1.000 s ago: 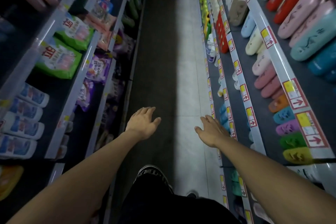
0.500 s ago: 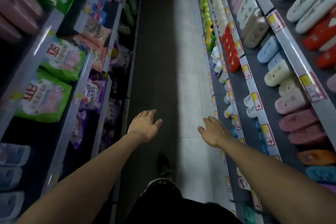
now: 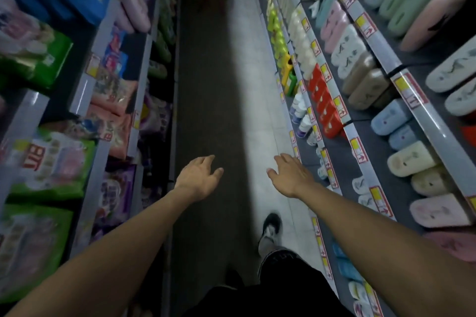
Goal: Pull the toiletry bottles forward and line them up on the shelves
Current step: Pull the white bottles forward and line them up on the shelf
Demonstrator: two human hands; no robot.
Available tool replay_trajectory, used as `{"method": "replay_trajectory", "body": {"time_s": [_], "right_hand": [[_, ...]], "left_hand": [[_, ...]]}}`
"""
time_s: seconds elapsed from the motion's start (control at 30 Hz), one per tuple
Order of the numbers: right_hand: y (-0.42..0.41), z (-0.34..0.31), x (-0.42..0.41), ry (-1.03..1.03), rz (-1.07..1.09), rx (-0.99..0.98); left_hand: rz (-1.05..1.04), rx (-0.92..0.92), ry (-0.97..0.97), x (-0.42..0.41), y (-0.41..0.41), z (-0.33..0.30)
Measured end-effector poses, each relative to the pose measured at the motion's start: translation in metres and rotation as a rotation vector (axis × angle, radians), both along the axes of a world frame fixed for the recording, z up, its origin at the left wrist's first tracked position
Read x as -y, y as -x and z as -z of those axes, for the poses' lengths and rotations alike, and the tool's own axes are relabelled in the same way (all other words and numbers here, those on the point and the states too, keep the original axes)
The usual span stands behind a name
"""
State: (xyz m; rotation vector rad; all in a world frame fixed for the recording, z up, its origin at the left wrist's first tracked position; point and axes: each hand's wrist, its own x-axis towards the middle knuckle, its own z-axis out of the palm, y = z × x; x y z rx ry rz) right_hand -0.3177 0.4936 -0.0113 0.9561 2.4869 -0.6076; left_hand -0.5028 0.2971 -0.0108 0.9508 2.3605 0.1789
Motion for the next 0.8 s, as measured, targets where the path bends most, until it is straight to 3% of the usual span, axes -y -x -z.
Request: {"method": "replay_trajectory", "body": {"time_s": [0.5,0.8], "right_hand": [[0.187,0.003,-0.270,-0.020,-0.043,0.007],[0.324,0.003,-0.376,-0.020,-0.093,0.023]], "left_hand": [[-0.043,-0.060,0.019,-0.266,0.190,-0.014],[-0.060,-0.082,-0.030,-0.373,0.321,-0.027]]}}
